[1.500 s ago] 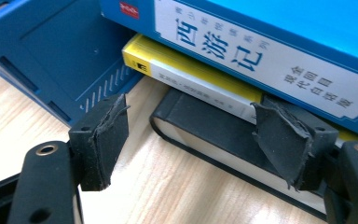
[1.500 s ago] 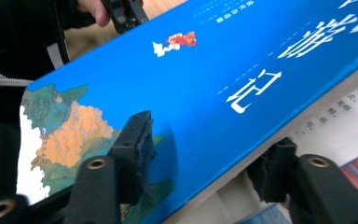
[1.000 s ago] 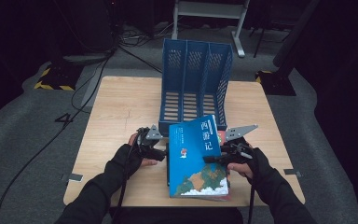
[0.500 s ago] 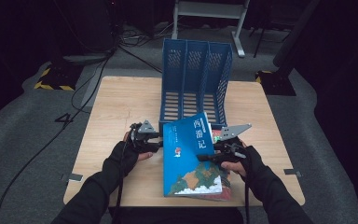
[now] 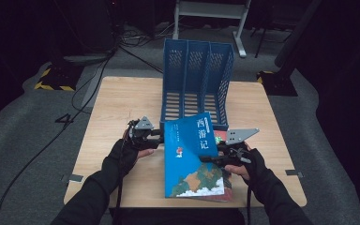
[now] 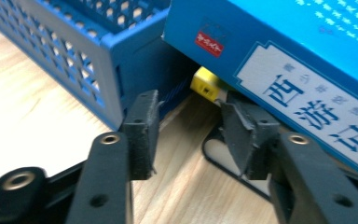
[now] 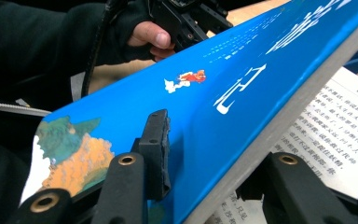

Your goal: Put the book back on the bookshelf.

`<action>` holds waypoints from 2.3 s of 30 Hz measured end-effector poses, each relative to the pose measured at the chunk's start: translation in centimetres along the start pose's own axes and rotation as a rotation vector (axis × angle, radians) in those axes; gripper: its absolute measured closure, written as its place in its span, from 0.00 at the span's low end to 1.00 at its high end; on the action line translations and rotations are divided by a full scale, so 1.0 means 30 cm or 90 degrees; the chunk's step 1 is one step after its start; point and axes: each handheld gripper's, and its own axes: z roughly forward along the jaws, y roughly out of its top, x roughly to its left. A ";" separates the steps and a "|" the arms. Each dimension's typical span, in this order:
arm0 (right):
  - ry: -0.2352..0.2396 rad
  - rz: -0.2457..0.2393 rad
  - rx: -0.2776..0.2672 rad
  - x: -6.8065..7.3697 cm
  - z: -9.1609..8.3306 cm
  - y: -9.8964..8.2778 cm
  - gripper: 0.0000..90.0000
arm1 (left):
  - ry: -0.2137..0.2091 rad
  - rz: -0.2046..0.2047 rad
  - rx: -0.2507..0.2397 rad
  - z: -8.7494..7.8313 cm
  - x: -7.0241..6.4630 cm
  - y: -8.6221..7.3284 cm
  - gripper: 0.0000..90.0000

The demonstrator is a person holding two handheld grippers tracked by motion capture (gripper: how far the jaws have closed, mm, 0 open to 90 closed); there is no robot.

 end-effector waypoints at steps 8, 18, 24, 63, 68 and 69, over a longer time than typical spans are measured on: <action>-0.011 -0.038 -0.027 0.037 -0.043 0.017 0.70 | -0.031 0.022 -0.044 -0.023 -0.029 0.049 0.82; -0.042 -0.068 -0.032 0.073 -0.086 0.034 0.72 | -0.072 0.014 -0.070 -0.036 -0.033 0.137 0.99; -0.053 -0.074 -0.043 0.074 -0.111 0.042 0.73 | -0.093 0.019 -0.083 -0.053 -0.029 0.199 1.00; -0.168 -0.111 -0.112 0.072 -0.156 0.082 0.89 | -0.091 0.130 -0.155 -0.187 -0.141 0.443 1.00; -0.171 -0.126 -0.118 0.090 -0.157 0.072 0.89 | -0.095 0.145 -0.168 -0.211 -0.166 0.430 1.00; -0.175 -0.132 -0.119 0.098 -0.157 0.068 0.89 | -0.094 0.144 -0.173 -0.215 -0.171 0.427 1.00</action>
